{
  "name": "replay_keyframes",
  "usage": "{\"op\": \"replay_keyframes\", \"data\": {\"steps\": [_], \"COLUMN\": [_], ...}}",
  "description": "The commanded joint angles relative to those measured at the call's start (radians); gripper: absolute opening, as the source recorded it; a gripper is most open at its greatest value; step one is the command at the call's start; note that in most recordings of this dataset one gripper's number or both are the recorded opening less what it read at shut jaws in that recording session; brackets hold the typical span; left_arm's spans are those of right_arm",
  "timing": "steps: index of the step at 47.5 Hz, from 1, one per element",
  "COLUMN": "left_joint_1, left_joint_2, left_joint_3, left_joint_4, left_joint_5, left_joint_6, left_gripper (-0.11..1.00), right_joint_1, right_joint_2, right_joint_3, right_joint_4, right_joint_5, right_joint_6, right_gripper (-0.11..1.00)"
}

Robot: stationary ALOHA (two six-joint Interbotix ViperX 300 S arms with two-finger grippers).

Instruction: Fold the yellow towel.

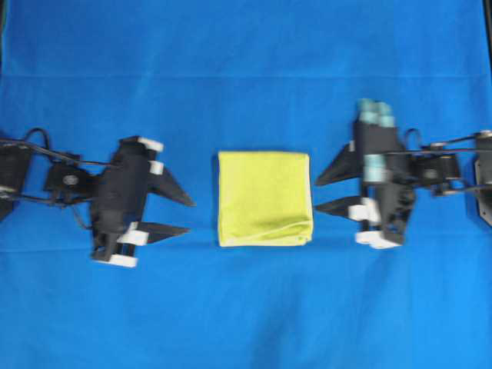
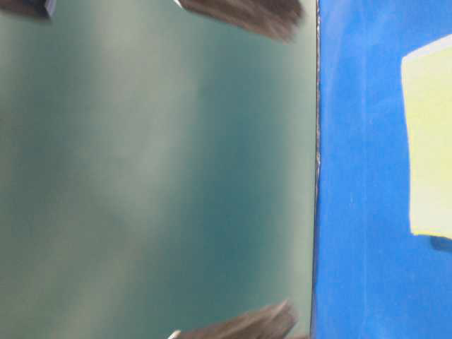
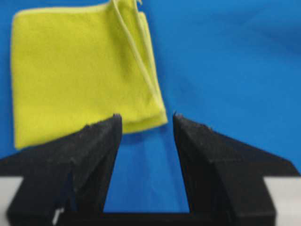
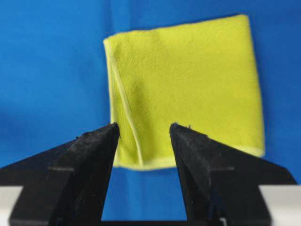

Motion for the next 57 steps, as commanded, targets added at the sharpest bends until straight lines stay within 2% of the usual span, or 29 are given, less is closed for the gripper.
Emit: {"op": "replay_keyframes", "data": {"steps": [1,10,18,27,35,43,57], "left_joint_1": [0.000,0.020,0.037,0.078,0.129,0.144,0.144], "left_joint_2": [-0.094,-0.279,-0.440,-0.614,-0.733,-0.811,-0.818], "left_joint_3": [0.028,0.141,0.233,0.362,0.460,0.532,0.554], "left_joint_4": [0.000,0.000,0.000,0.000,0.000,0.000,0.000], "left_joint_5": [-0.015,-0.043,-0.043,-0.048,-0.049,-0.052,-0.066], "left_joint_6": [0.000,0.000,0.000,-0.002,-0.009,-0.017,-0.018], "left_gripper": [0.45,0.45,0.45,0.45,0.45,0.45,0.44], "right_joint_1": [-0.023,-0.046,-0.072,-0.115,-0.172,-0.212,-0.215], "right_joint_2": [-0.089,-0.267,-0.414,-0.537,-0.577,-0.561,-0.540], "right_joint_3": [0.029,0.120,0.219,0.357,0.468,0.531,0.538], "right_joint_4": [-0.012,-0.048,-0.058,-0.060,-0.054,-0.049,-0.049], "right_joint_5": [-0.020,-0.044,-0.083,-0.202,-0.328,-0.407,-0.436], "right_joint_6": [0.002,0.002,0.002,0.002,0.002,0.002,0.000], "right_gripper": [0.54,0.54,0.53,0.54,0.53,0.53,0.53]}}
